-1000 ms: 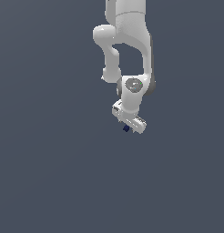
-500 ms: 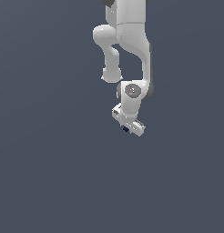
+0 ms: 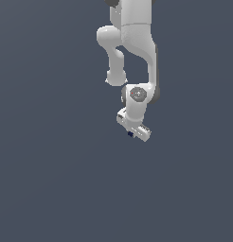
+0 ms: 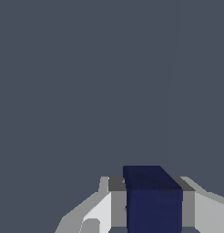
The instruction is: Pick up the object and move it to a goal position.
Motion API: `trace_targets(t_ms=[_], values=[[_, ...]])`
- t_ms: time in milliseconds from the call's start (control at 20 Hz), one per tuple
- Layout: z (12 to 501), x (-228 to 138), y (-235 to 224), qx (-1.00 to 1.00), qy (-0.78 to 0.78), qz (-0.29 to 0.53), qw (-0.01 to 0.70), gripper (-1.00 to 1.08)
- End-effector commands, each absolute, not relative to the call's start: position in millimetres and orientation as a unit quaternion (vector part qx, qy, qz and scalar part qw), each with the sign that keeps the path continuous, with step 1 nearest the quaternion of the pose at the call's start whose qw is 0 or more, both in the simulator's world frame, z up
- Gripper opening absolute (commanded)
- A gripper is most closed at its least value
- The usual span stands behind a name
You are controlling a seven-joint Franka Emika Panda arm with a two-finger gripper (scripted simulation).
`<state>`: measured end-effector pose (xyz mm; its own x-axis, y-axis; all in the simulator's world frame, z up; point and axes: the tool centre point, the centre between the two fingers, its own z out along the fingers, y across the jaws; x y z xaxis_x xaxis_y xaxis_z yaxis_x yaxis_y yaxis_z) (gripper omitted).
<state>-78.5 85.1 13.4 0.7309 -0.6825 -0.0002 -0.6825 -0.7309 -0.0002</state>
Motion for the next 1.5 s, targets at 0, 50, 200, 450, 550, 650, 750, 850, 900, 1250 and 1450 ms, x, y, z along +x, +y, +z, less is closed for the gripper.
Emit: trace_targets(t_ms=[0, 50, 200, 450, 550, 650, 750, 850, 900, 1250, 1450], values=[[13, -78, 85, -0.930, 0.367, 0.000, 0.000, -1.00], [13, -78, 86, -0.930, 0.367, 0.000, 0.000, -1.00], [13, -74, 88, -0.930, 0.367, 0.000, 0.000, -1.00], [14, -62, 97, -0.930, 0.367, 0.000, 0.000, -1.00], [14, -55, 102, -0.930, 0.367, 0.000, 0.000, -1.00], [14, -47, 108, -0.930, 0.367, 0.000, 0.000, -1.00], [14, -38, 115, -0.930, 0.367, 0.000, 0.000, -1.00], [14, -28, 123, -0.930, 0.367, 0.000, 0.000, -1.00], [15, -22, 126, -0.930, 0.367, 0.000, 0.000, -1.00], [15, 15, 153, -0.930, 0.367, 0.000, 0.000, -1.00], [16, 34, 167, -0.930, 0.367, 0.000, 0.000, -1.00]])
